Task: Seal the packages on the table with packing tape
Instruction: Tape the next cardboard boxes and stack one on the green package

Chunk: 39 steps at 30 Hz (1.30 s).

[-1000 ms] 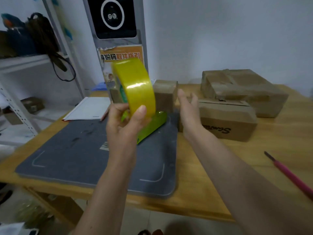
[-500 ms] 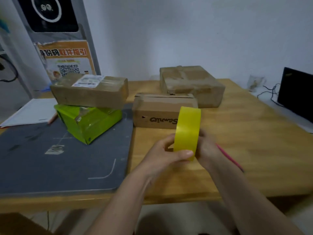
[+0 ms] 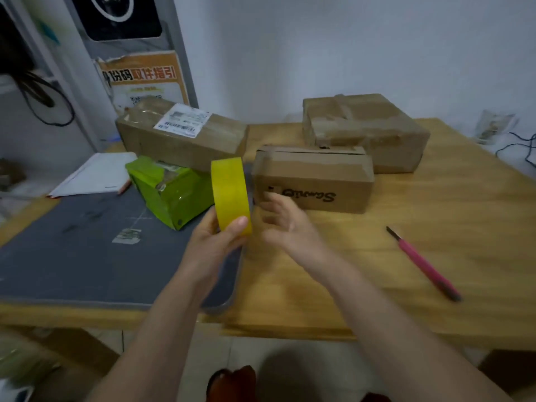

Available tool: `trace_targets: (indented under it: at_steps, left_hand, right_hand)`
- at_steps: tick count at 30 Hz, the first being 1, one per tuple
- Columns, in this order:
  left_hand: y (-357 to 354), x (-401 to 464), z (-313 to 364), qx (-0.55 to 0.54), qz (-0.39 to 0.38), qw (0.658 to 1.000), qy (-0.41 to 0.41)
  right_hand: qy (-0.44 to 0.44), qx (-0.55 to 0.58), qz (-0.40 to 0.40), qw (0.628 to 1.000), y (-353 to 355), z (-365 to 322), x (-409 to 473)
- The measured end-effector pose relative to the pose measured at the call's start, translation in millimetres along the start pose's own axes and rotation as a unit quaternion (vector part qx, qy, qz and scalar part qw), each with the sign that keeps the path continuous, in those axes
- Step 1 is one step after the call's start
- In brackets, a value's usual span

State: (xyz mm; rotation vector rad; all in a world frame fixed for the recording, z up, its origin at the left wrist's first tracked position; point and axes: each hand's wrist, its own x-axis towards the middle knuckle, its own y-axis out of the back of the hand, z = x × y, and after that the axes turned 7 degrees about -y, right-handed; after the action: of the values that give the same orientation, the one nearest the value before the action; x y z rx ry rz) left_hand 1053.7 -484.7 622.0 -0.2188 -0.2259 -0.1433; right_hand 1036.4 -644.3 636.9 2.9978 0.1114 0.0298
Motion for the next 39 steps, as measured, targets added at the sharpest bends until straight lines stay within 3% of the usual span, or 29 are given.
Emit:
trace_targets:
  at_steps: [3, 6, 11, 18, 23, 26, 30, 33, 35, 37, 39]
  left_hand:
    - [25, -6, -8, 0.036, 0.002, 0.999, 0.016]
    - [37, -10, -9, 0.07, -0.01, 0.997, 0.024]
    - [44, -10, -5, 0.143, -0.046, 0.988, 0.035]
    - [69, 1, 13, 0.26, -0.088, 0.96, 0.062]
    - [80, -8, 10, 0.279, -0.098, 0.955, 0.023]
    - [86, -24, 3, 0.32, -0.115, 0.94, -0.018]
    - [84, -38, -4, 0.337, -0.091, 0.936, -0.037]
    - [81, -40, 0, 0.335, -0.091, 0.938, -0.005]
    - [82, -43, 5, 0.331, -0.1, 0.938, 0.01]
    - [83, -44, 12, 0.311, -0.106, 0.944, 0.035]
    - [81, -40, 29, 0.285, -0.047, 0.955, 0.063]
  right_hand:
    - [0.021, -0.068, -0.032, 0.997, -48, 13, 13]
    - [0.032, -0.093, 0.021, 0.995, -73, 28, 17]
    - [0.025, -0.076, 0.038, 0.996, -81, 36, 21]
    - [0.057, -0.211, 0.044, 0.975, -85, 38, 24]
    - [0.057, -0.276, -0.008, 0.959, -75, 34, 26]
    - [0.065, -0.339, -0.066, 0.936, -63, 36, 16]
    - [0.07, -0.413, -0.077, 0.905, -61, 34, 7]
    - [0.064, -0.42, -0.08, 0.902, -64, 27, 8]
    - [0.054, -0.386, -0.06, 0.919, -65, 24, 9]
    - [0.04, -0.314, -0.002, 0.949, -64, 22, 7]
    - [0.039, -0.243, 0.072, 0.967, -63, 17, 8]
